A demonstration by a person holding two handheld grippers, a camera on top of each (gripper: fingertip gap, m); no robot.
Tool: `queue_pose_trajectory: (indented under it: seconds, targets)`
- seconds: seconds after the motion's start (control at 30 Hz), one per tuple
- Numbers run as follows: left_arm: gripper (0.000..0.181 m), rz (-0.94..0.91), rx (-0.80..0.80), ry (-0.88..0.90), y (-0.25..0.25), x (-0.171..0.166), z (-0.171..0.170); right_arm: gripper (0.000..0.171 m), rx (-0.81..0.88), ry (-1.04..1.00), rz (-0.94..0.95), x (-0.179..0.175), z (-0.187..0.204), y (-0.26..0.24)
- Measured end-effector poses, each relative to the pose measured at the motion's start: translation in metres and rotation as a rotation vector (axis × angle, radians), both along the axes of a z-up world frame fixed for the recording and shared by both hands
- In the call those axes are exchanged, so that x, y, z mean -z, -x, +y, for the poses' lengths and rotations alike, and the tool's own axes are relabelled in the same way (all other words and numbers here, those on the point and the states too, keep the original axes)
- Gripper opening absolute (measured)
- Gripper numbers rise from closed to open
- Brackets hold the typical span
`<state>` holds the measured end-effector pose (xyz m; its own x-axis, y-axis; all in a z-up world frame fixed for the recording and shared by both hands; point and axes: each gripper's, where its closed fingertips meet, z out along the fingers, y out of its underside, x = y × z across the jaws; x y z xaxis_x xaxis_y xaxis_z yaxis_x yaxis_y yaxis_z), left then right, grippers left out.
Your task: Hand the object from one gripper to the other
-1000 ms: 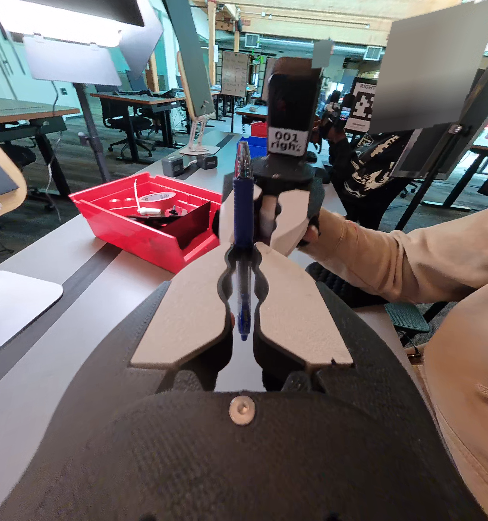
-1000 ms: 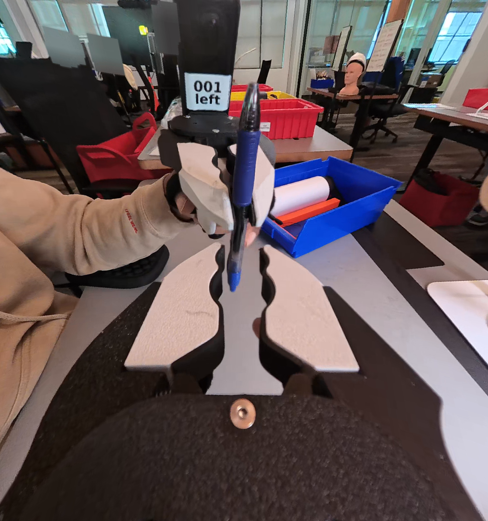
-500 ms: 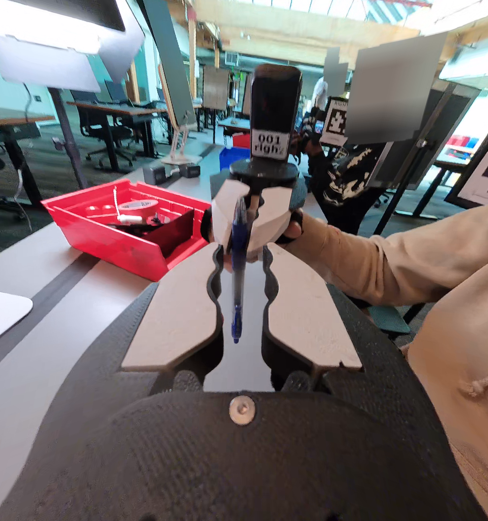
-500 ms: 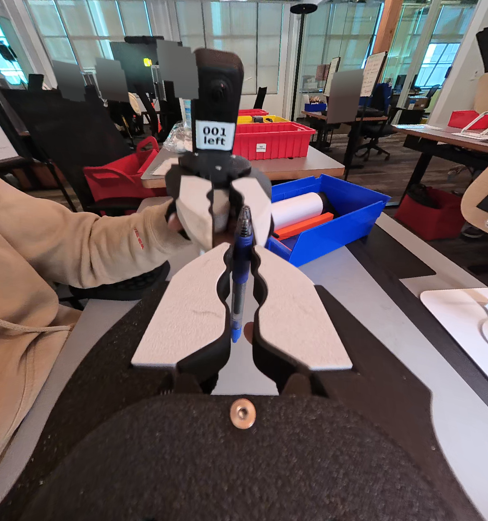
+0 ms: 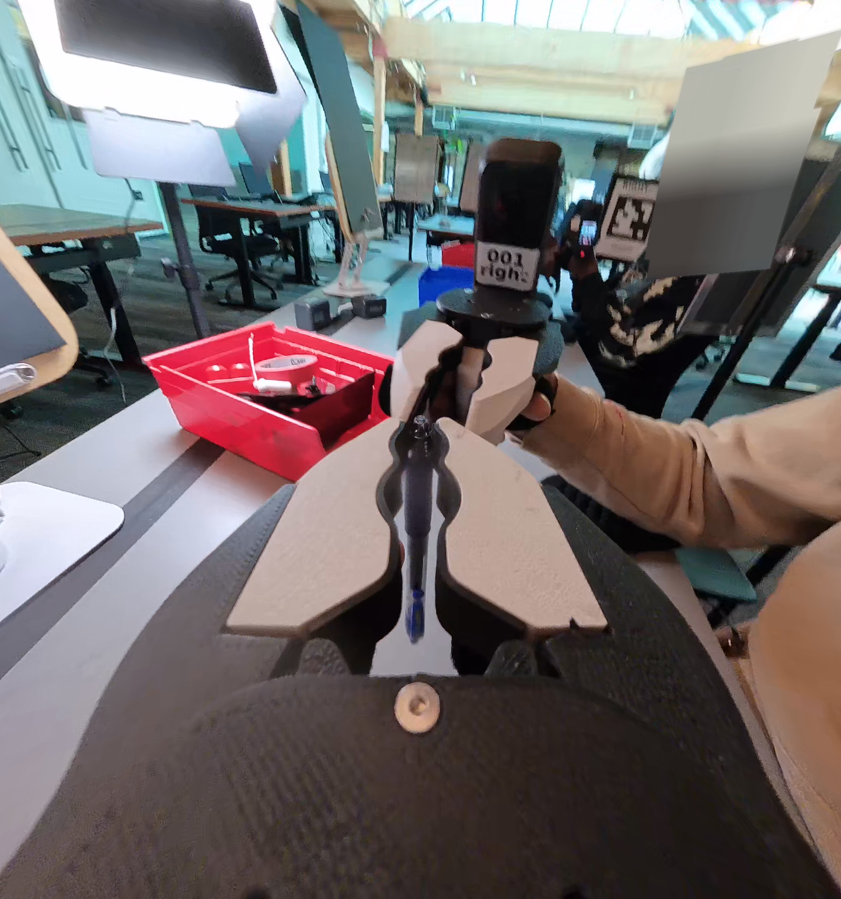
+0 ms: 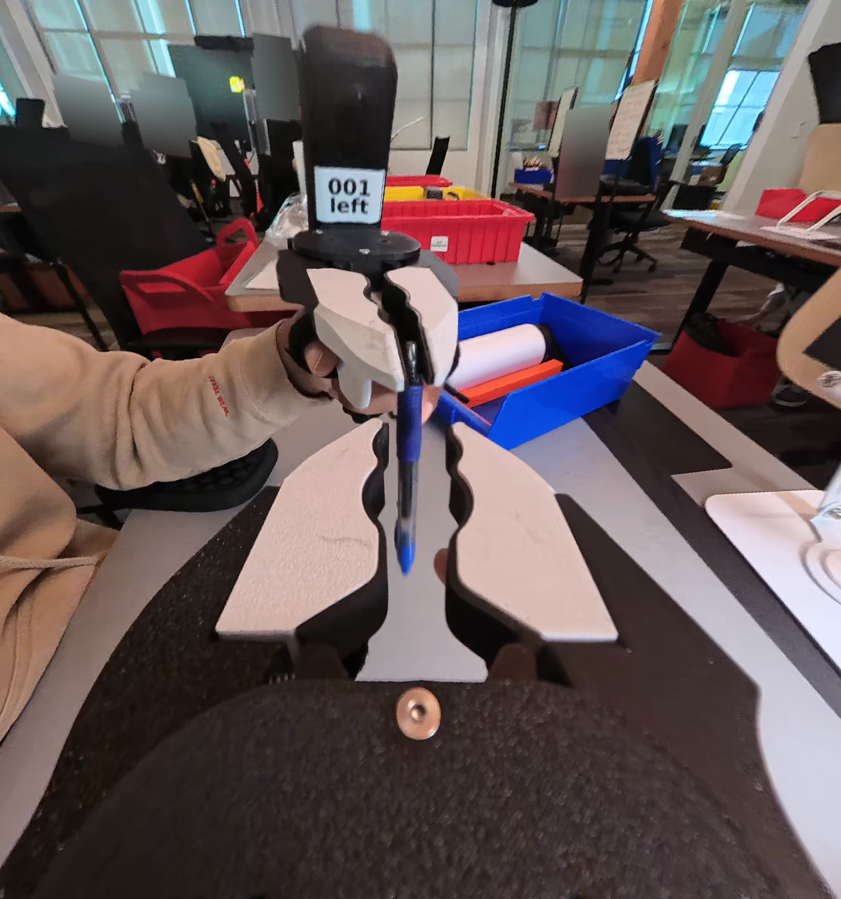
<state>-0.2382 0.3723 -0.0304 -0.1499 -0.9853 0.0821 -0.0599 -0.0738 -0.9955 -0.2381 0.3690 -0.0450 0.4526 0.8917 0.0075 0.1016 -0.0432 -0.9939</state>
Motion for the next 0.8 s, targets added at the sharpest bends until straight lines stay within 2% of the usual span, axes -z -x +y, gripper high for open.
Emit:
queue_pose_trajectory:
  seconds: [0.13,0.3,0.33,0.4,0.43,0.5,0.57,0.7,0.8]
  targets:
    - [0.009,-0.173,-0.042,0.106,0.007,-0.021,0.015,0.03,0.023,-0.032,-0.005,-0.002,0.002,-0.011]
    - [0.009,-0.336,-0.026,0.187,0.01,-0.039,0.013,0.045,-0.03,-0.001,-0.017,0.024,0.008,0.01]
    - [0.009,-0.352,-0.019,0.192,0.01,-0.041,0.011,0.041,-0.033,-0.002,-0.032,0.03,0.01,0.015]
    - [0.009,-0.366,-0.021,0.186,0.012,-0.044,0.011,0.011,-0.045,-0.02,-0.052,0.035,0.009,0.018]
    - [0.009,-0.36,-0.025,0.173,0.014,-0.045,0.012,0.011,-0.044,-0.028,-0.048,0.033,0.008,0.017]
    - [0.009,-0.297,-0.028,0.122,0.019,-0.041,0.015,0.01,-0.035,-0.022,-0.052,0.025,0.006,0.006]
    - [0.015,-0.157,-0.043,0.032,0.023,-0.029,0.018,0.01,-0.012,-0.009,-0.131,0.024,0.003,-0.011]
    - [0.025,0.173,-0.066,-0.169,0.027,0.012,0.014,0.01,0.087,0.017,-0.478,0.054,0.0,-0.049]
    - [0.032,0.411,-0.124,-0.392,0.017,0.055,0.015,0.01,0.085,0.09,-0.64,0.079,-0.006,-0.058]
